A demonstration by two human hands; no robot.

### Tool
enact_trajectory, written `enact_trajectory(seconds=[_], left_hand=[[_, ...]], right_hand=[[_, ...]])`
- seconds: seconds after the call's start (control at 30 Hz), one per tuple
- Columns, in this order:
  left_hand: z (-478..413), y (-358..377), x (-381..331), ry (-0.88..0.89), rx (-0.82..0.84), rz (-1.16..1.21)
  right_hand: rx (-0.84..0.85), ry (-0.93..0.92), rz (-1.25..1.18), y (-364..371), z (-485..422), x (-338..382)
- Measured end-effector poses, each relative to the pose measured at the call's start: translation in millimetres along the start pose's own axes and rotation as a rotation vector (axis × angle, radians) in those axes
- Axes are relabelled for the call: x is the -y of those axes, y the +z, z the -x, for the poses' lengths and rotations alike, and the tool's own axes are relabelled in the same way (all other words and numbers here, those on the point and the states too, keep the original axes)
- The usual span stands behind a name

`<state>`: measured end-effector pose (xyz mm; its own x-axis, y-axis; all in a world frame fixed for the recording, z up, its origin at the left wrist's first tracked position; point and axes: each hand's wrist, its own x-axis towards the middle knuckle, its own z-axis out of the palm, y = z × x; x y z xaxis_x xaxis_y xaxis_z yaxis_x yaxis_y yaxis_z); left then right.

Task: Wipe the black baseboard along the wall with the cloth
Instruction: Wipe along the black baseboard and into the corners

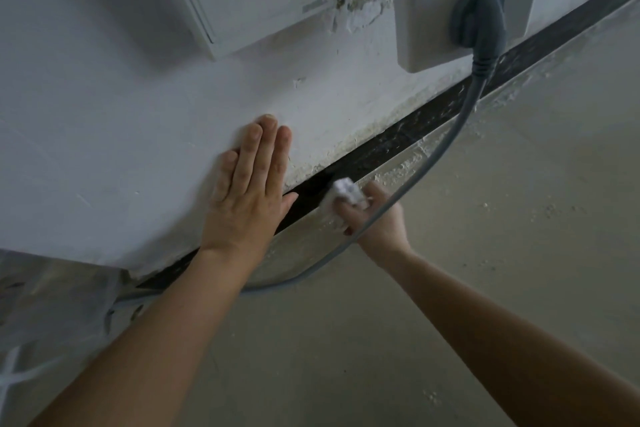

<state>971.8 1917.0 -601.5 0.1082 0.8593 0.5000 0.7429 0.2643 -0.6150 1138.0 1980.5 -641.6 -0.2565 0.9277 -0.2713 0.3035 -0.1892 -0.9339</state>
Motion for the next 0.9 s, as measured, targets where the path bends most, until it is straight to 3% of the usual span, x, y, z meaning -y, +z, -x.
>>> enact_trajectory(seconds=[0.13, 0.27, 0.43, 0.57, 0.63, 0.9], left_hand=[[0, 0, -1, -0.004, -0.010, -0.016], [-3, -2, -1, 0.002, -0.012, -0.013], [-9, 3, -12, -0.006, -0.042, 0.023], [-1, 3, -19, -0.038, -0.057, 0.070], [-2, 4, -16, -0.057, -0.045, 0.067], [-5, 8, -19, -0.116, -0.078, 0.062]], right_hand=[[0.060, -0.033, 0.067, 28, 3, -3], [-0.154, 0.109, -0.156, 9, -15, 13], [-0.401, 0.160, -0.046, -46, -38, 12], [-0.120, -0.035, 0.092, -20, -4, 0], [-0.057, -0.102, 0.124, -7, -6, 2], [-0.262, -0.018, 0.213, -46, -54, 11]])
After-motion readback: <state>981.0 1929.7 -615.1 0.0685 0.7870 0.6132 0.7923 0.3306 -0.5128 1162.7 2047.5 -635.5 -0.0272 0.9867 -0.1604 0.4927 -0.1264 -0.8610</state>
